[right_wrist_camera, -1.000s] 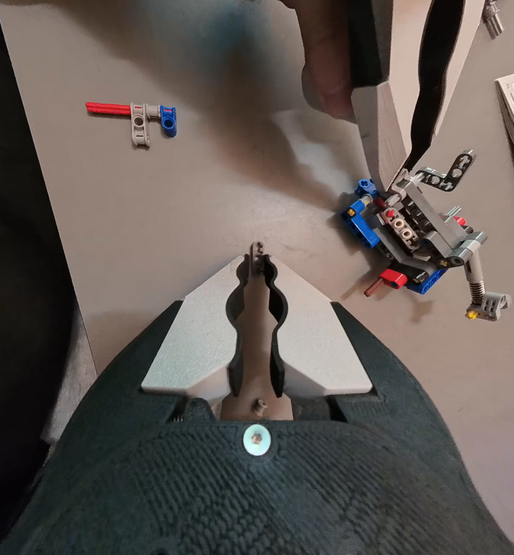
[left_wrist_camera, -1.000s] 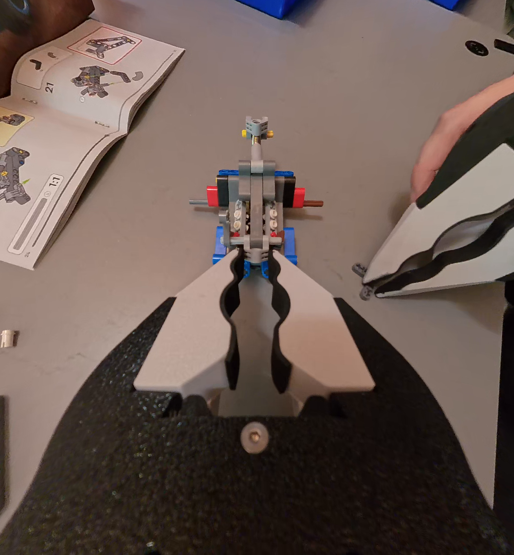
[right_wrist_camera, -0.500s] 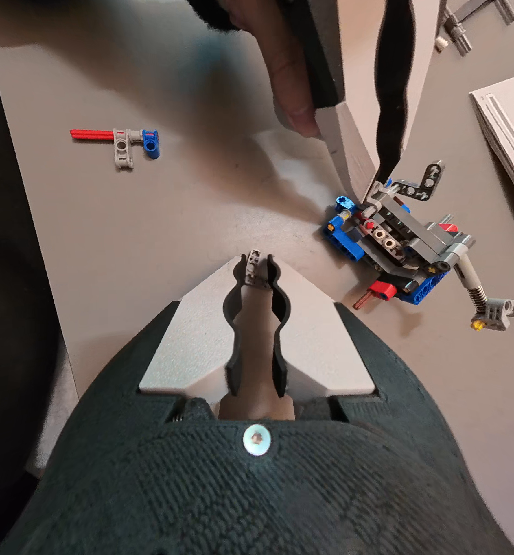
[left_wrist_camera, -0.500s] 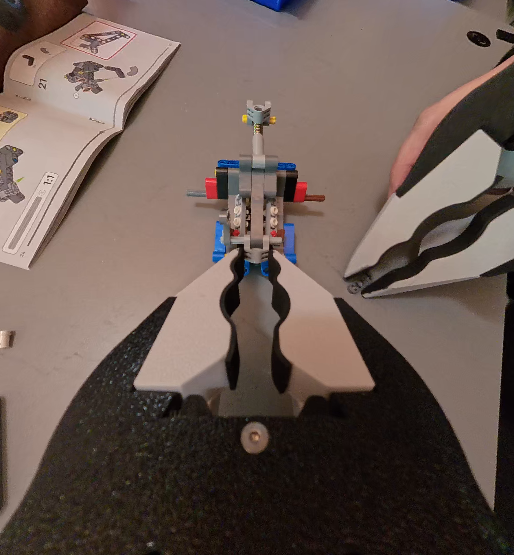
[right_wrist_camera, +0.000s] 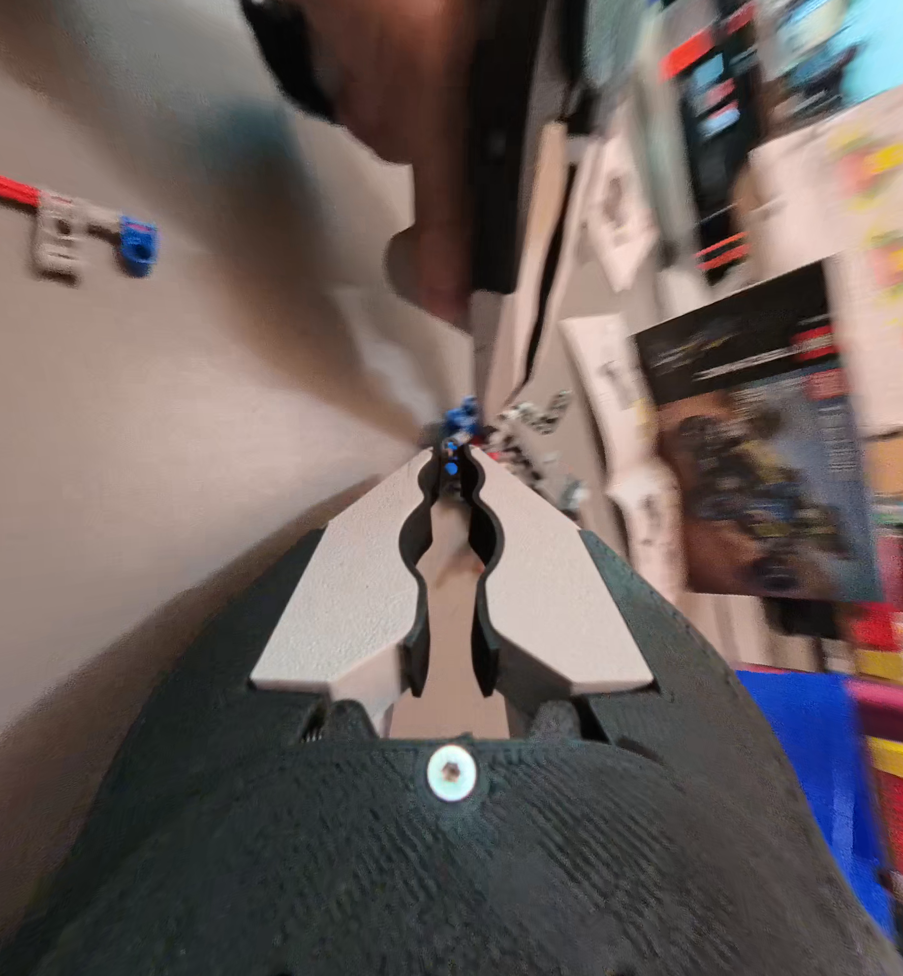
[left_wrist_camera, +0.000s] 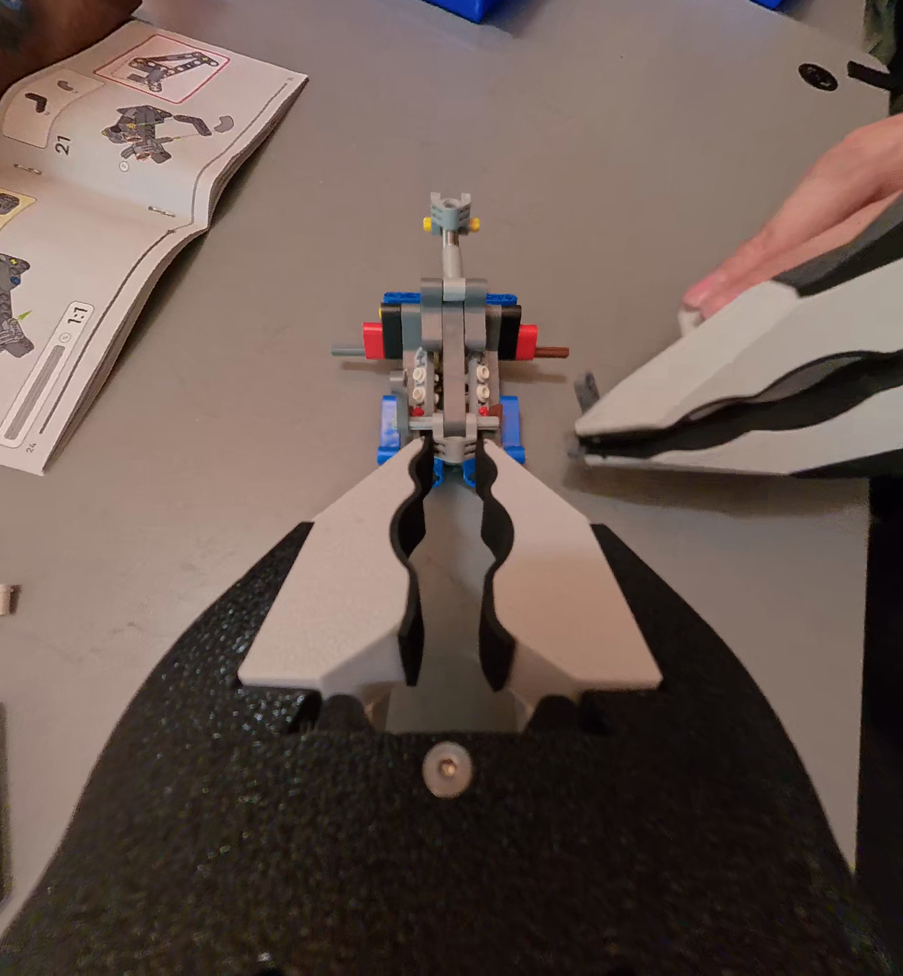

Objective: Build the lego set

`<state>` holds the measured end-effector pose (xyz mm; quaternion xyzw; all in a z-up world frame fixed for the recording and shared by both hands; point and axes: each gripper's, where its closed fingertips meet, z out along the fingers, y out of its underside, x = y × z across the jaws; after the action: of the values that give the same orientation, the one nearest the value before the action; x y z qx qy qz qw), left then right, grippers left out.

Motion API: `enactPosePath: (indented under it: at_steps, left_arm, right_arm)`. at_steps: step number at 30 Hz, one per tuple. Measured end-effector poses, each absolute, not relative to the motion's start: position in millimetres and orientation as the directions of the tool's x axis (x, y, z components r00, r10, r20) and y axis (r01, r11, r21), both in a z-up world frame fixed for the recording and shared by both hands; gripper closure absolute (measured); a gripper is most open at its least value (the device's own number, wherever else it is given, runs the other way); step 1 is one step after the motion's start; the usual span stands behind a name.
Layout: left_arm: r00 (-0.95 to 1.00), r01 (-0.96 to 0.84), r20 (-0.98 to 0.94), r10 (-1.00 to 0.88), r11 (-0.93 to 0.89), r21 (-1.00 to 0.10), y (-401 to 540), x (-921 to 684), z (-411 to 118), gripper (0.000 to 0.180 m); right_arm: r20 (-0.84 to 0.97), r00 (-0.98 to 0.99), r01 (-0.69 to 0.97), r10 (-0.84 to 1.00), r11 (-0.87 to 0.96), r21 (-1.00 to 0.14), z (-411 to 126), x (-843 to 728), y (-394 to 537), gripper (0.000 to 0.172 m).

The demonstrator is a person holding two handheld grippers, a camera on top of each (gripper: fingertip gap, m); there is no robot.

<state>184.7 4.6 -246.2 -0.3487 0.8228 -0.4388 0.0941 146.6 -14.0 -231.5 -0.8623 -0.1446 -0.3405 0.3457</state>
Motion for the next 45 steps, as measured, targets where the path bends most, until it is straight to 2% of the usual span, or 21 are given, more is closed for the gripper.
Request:
enactPosePath:
  at_steps: [1, 5, 13, 26, 31, 37, 40, 45]
  left_arm:
    - [-0.743, -0.491, 0.160, -0.649, 0.367, -0.790, 4, 184, -245, 0.168]
    - [-0.754, -0.490, 0.178, -0.632, 0.362, -0.793, 2, 181, -244, 0.168]
    - [-0.741, -0.538, 0.268, -0.615, 0.306, -0.785, 2, 181, -243, 0.168]
    - [-0.714, -0.588, 0.359, -0.601, 0.238, -0.773, 0, 181, -243, 0.168]
    - [-0.720, -0.595, 0.389, -0.575, 0.223, -0.772, 2, 179, -243, 0.169]
    - [-0.721, -0.580, 0.358, -0.593, 0.236, -0.780, 0, 180, -244, 0.169]
    - [-0.714, -0.576, 0.339, -0.613, 0.240, -0.781, 0, 181, -244, 0.169]
    - [-0.704, -0.579, 0.330, -0.629, 0.240, -0.779, 1, 182, -245, 0.169]
  right_arm:
    - [0.752, 0.659, 0.527, -0.010, -0.707, -0.472, -226, 152, -14, 0.168]
    - [0.859, 0.509, 0.592, -0.059, -0.700, -0.399, -222, 167, -15, 0.167]
    - [0.822, 0.551, 0.559, -0.143, -0.667, -0.492, -227, 174, -8, 0.168]
    - [0.854, 0.508, 0.586, -0.110, -0.682, -0.437, -230, 173, -8, 0.168]
    - [0.842, 0.527, 0.590, -0.116, -0.664, -0.460, -231, 171, -6, 0.167]
    - [0.860, 0.499, 0.583, -0.109, -0.691, -0.427, -232, 173, -7, 0.167]
    - [0.895, 0.437, 0.582, -0.088, -0.731, -0.356, -232, 175, -7, 0.167]
    - [0.900, 0.425, 0.557, -0.093, -0.757, -0.341, -233, 176, -6, 0.168]
